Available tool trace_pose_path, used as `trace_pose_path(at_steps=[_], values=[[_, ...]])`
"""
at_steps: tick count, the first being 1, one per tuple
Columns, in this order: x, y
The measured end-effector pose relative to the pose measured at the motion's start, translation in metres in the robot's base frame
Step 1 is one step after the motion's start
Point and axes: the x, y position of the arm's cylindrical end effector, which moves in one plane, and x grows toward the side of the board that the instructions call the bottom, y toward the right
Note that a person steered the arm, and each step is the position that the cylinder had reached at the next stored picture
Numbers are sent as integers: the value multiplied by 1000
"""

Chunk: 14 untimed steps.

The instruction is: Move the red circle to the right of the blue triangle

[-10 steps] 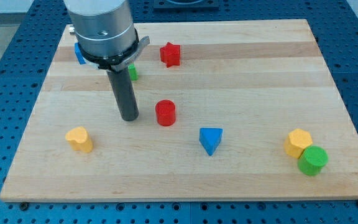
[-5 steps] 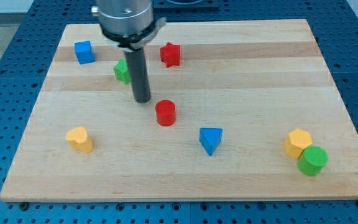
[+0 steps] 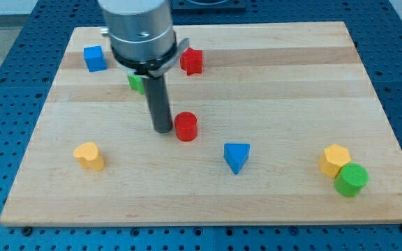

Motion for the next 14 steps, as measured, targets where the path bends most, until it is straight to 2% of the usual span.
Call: trace_pose_path(at_steps=[2, 4, 5, 10, 12, 14], values=[[-8, 84], [-7, 89], [8, 93], [30, 94], [42, 105], [42, 145]])
